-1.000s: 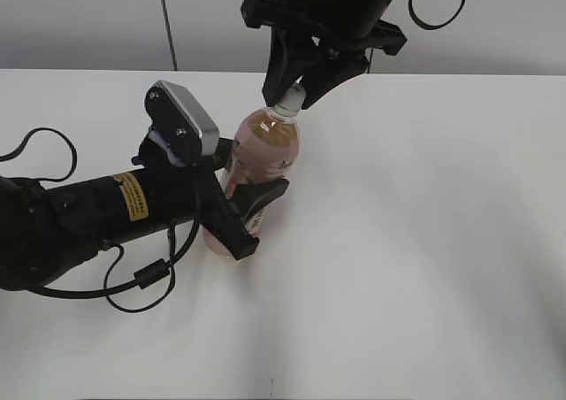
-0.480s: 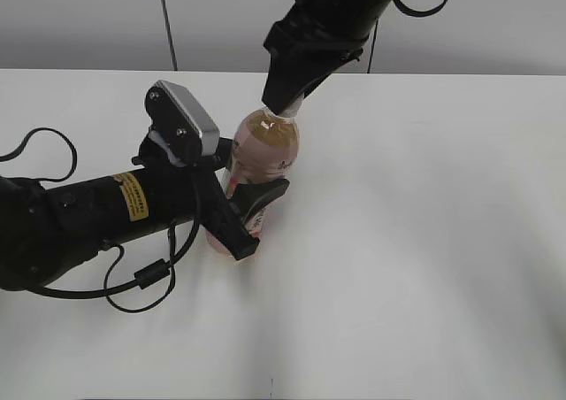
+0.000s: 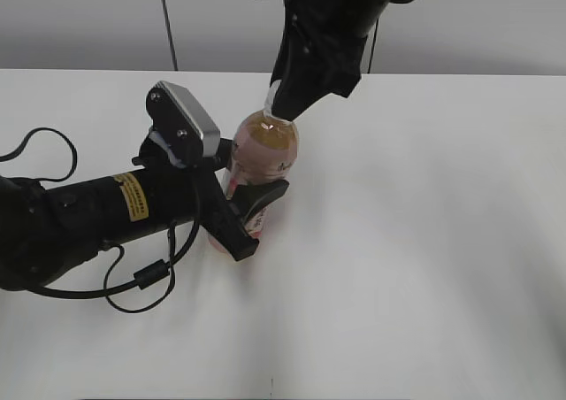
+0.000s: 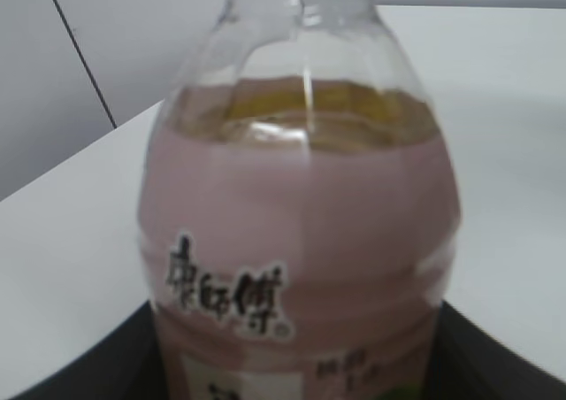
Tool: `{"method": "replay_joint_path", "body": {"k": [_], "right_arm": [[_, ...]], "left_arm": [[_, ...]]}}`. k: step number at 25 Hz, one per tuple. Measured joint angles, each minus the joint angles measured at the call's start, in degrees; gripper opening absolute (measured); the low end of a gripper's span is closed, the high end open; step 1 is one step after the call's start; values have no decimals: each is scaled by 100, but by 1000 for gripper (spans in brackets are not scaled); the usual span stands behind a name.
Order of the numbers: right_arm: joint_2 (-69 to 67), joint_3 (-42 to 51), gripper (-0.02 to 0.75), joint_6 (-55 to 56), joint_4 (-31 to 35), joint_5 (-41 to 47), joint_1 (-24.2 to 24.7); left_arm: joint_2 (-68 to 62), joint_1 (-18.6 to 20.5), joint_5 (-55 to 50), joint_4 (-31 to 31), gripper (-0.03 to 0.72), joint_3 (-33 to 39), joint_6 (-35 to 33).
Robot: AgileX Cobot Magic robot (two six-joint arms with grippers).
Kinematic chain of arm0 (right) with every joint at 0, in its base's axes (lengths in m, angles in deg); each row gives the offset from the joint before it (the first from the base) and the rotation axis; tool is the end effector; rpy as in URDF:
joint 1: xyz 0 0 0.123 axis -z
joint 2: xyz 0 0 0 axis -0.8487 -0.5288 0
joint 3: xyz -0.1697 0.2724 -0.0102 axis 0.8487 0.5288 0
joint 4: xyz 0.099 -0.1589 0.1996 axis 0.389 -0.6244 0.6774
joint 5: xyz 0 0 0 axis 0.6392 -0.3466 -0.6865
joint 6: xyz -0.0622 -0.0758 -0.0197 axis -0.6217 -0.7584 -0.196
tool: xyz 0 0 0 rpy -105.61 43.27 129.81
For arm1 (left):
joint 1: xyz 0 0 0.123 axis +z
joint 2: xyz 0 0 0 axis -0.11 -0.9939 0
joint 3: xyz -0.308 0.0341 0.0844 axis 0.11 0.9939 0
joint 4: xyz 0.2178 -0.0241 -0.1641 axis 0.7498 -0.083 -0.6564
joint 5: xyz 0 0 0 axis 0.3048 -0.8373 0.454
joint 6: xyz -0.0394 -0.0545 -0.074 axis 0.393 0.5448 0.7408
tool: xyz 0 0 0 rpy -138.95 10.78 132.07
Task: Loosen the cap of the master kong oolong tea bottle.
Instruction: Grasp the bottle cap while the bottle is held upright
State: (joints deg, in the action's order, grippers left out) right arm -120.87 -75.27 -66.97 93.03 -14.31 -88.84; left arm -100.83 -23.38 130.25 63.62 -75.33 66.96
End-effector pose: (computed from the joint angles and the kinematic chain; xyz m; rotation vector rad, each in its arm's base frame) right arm 0.3749 0.2679 0.3221 -1.9769 1.8423 0.4107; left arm 0.2930 -0.2088 0.1437 0.9158 1.6189 -0.5428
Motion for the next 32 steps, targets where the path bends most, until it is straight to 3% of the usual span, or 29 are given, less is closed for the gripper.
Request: {"method": "replay_joint_path", "body": {"k": [27, 32], "right_arm": [[0, 0, 277, -9115, 16, -6, 0], [66, -106, 277, -9821, 10, 1, 0]], "left_arm": [[-20, 0, 4, -2, 398, 0, -6], [-25, 5, 63, -21, 398, 0, 5]]}}
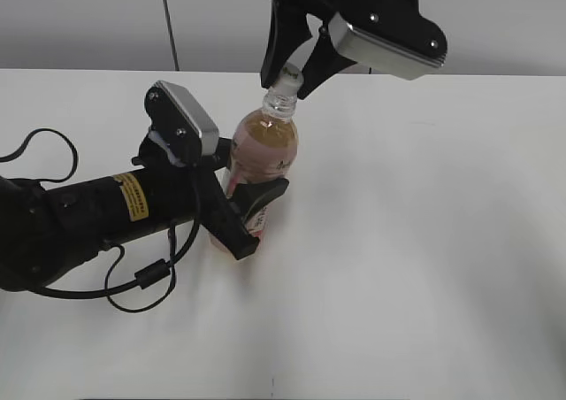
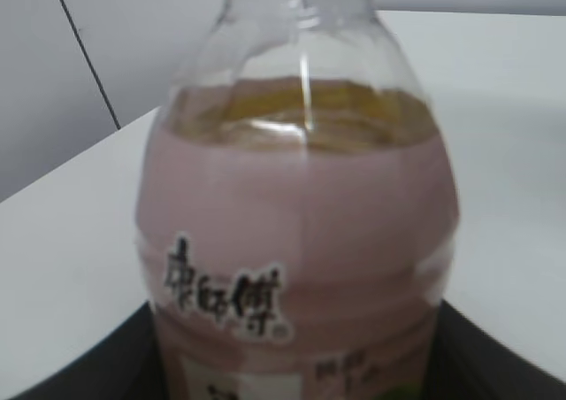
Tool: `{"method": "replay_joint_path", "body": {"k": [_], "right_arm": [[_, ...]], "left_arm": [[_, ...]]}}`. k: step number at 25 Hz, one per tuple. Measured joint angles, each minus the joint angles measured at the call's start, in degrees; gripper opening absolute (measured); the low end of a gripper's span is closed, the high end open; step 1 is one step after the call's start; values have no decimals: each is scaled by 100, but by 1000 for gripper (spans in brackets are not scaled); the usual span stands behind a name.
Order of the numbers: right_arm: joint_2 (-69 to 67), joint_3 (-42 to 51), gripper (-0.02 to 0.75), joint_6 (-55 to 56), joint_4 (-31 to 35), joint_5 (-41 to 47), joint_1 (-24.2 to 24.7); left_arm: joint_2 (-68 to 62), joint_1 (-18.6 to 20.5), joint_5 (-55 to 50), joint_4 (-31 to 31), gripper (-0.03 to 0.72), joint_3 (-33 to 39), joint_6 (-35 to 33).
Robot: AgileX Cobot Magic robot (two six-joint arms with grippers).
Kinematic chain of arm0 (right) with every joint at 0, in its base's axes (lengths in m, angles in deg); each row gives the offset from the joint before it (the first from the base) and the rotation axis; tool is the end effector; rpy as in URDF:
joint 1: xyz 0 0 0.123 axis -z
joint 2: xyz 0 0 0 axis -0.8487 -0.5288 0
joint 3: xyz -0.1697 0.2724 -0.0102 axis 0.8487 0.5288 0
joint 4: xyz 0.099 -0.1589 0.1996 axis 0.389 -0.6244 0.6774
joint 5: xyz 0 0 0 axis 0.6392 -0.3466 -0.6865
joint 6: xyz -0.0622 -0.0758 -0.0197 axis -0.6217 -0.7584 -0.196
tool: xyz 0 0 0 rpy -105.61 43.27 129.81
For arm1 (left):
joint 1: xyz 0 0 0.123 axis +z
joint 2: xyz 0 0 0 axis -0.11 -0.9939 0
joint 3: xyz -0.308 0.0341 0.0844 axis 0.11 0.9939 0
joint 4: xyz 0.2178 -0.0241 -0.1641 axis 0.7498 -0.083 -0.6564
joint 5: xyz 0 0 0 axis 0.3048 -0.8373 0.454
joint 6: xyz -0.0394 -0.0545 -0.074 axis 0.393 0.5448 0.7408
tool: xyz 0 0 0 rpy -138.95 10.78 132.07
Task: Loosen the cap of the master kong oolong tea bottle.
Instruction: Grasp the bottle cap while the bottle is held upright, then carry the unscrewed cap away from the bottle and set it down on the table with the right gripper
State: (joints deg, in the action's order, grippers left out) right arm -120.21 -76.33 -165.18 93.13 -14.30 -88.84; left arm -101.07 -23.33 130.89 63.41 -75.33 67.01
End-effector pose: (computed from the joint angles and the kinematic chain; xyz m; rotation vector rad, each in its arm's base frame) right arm 0.3740 0.2675 0.3331 -2.6119 -0.2880 -0.1896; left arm 0.2935 -0.2087 0.1434 0.9075 1.6151 -0.5469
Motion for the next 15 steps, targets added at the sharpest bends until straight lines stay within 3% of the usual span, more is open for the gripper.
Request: {"method": "replay_joint_path", "body": {"k": [5, 8, 11, 15], "right_arm": [[58, -156, 277, -12, -2, -11, 0], [145, -156, 277, 558, -43, -11, 0], [357, -156, 277, 1851, -407, -11, 20], [636, -173, 277, 4696, -1196, -271, 141]], "left_arm": [[0, 0, 0, 34, 398, 0, 0], [0, 0, -5, 41, 398, 0, 0], [0, 0, 0, 41, 398, 0, 0], [-1, 0, 317, 41, 398, 7, 0]]}}
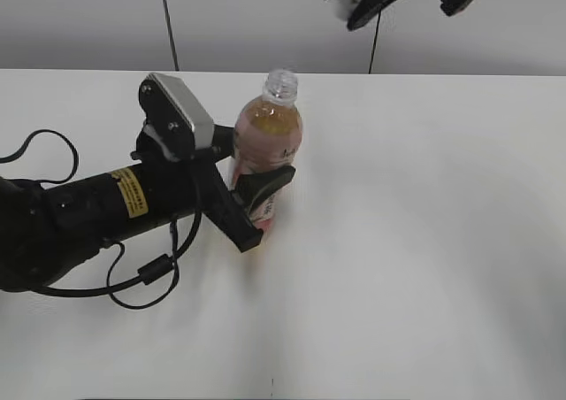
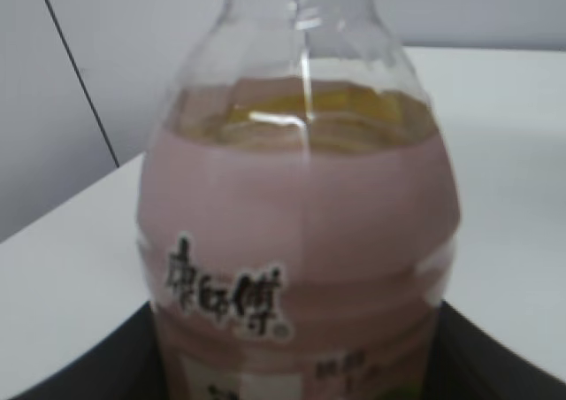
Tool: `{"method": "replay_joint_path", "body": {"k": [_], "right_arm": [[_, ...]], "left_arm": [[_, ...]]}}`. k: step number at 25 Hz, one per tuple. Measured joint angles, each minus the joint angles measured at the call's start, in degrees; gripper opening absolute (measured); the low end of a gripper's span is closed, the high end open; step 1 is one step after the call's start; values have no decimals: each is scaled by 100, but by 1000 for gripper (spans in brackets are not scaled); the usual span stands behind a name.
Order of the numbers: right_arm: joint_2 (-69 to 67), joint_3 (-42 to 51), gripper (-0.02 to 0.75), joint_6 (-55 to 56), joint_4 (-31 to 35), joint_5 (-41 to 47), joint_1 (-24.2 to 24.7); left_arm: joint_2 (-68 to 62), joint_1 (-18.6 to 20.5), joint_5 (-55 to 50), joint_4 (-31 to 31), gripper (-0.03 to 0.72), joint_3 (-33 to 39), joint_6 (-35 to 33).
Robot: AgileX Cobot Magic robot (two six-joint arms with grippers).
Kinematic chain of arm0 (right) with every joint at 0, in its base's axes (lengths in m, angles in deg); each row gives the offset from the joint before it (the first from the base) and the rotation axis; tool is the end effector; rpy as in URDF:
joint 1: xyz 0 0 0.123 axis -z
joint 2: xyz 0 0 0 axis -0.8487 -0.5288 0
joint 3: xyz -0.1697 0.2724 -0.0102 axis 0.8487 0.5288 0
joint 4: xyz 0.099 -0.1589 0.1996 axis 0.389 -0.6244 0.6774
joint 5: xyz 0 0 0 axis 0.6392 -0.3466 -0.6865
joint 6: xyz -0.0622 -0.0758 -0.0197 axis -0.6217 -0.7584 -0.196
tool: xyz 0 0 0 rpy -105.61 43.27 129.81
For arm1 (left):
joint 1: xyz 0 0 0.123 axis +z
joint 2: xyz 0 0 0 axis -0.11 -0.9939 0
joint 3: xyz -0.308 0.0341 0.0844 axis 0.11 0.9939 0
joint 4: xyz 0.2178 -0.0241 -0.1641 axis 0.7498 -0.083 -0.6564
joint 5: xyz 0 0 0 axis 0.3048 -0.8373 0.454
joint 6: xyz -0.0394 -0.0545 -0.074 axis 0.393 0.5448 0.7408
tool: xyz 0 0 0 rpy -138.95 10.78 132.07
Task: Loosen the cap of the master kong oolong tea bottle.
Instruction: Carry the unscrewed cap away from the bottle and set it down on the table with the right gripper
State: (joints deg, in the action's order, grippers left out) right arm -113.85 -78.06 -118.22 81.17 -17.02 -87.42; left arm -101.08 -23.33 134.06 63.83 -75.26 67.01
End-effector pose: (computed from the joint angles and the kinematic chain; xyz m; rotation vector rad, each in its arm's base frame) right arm 0.3722 0.2317 0.3881 -2.5055 0.7414 -0.2852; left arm 0.2927 -0.2105 0.1482 0.8955 1.5635 -0.5724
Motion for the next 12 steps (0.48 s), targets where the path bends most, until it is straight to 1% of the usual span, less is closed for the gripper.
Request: {"method": "replay_joint_path", "body": {"k": [2, 5, 11, 12], "right_arm": [[29, -6, 277, 1401, -220, -8, 144], [-85, -11, 277, 3298, -330, 135, 345], [-761, 32, 277, 7388, -476, 197, 505], [-883, 136, 276, 7841, -493, 197, 537]], "left_arm": [[0, 0, 296, 0, 398, 6, 0], [0, 0, 634, 0, 398, 6, 0], [0, 0, 692, -5, 398, 225, 82], [0, 0, 692, -29, 398, 286, 93]]}}
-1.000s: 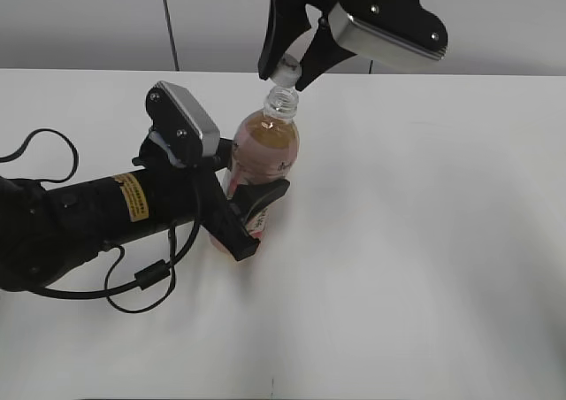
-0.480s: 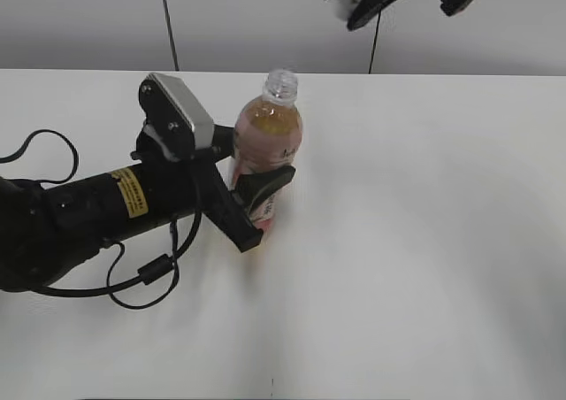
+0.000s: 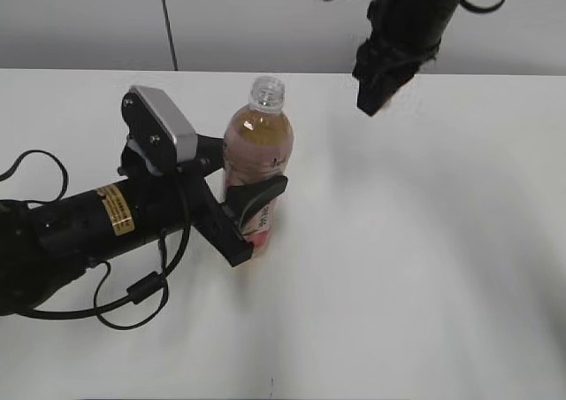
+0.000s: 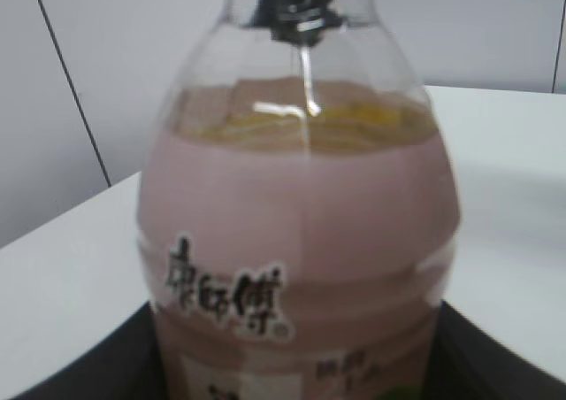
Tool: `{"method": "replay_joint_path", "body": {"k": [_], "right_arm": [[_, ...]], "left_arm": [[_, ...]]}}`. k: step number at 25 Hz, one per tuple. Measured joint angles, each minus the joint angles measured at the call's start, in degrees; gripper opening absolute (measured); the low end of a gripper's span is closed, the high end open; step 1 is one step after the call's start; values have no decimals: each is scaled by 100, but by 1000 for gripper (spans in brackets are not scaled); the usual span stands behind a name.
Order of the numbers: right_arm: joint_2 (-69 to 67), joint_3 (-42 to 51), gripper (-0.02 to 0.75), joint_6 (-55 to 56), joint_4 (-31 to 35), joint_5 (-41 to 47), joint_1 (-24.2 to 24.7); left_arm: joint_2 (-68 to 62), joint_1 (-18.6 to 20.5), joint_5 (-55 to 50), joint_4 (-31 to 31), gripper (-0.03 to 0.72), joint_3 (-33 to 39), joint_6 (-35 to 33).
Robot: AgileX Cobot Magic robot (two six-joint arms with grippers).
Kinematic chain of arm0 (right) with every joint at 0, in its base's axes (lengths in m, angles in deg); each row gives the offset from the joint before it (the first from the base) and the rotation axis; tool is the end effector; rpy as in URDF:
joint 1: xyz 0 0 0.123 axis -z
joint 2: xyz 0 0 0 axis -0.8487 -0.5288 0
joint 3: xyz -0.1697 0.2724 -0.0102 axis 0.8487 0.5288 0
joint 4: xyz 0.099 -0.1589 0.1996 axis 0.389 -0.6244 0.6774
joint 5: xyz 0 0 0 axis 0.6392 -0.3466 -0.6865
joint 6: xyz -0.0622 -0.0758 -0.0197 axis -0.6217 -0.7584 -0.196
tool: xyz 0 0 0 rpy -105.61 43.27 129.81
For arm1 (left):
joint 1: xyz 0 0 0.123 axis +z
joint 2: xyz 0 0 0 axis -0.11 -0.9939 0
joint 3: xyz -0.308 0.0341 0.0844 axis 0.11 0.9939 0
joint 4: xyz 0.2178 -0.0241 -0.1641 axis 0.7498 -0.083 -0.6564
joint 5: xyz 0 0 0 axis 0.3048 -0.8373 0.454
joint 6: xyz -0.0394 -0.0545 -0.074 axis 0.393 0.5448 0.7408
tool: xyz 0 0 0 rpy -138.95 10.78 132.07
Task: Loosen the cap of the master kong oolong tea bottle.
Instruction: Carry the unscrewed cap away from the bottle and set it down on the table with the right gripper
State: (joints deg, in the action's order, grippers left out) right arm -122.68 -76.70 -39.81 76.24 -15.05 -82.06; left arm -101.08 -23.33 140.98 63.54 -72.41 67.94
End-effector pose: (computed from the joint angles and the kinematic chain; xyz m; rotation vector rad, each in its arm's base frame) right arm 0.4229 0.2012 0.3080 -1.4840 2.3994 0.1118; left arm 0.2812 -0.2065 0.1496 0.8447 1.5130 -0.6361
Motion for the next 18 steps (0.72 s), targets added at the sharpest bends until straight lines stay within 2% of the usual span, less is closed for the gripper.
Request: {"method": "replay_joint_path", "body": {"k": [3, 8, 13, 18], "right_arm": [[-216, 379, 276, 913, -39, 0, 109], [-463, 1352, 276, 1537, -80, -72, 448], [-468, 1932, 276, 1751, 10, -384, 956], [-468, 2192, 276, 1810, 66, -904, 1032]], "left_arm": [[0, 0, 0, -128, 398, 165, 5], [0, 0, -9, -225, 398, 272, 207], [0, 0, -3, -463, 398, 272, 321], [0, 6, -3, -663, 398, 272, 339]]}}
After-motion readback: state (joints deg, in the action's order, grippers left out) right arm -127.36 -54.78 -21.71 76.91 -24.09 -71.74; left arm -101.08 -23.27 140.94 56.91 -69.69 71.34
